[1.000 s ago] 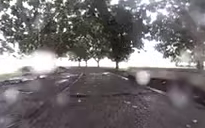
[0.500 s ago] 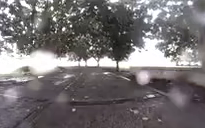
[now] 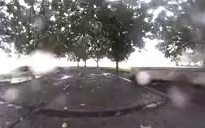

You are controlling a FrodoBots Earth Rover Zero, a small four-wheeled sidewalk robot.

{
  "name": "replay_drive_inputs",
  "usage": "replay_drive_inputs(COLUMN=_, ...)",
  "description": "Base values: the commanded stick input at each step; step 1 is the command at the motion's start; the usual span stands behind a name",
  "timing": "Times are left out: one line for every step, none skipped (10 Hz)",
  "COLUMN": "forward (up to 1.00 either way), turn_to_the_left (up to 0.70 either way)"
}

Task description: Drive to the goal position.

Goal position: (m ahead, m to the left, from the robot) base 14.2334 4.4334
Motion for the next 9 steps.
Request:
replay_drive_inputs(forward=0.7, turn_to_the_left=0.0)
replay_drive_inputs(forward=0.7, turn_to_the_left=0.0)
replay_drive_inputs(forward=0.7, turn_to_the_left=0.0)
replay_drive_inputs(forward=0.7, turn_to_the_left=0.0)
replay_drive_inputs(forward=0.7, turn_to_the_left=0.0)
replay_drive_inputs(forward=0.7, turn_to_the_left=0.0)
replay_drive_inputs(forward=0.7, turn_to_the_left=0.0)
replay_drive_inputs(forward=0.7, turn_to_the_left=0.0)
replay_drive_inputs(forward=0.7, turn_to_the_left=0.0)
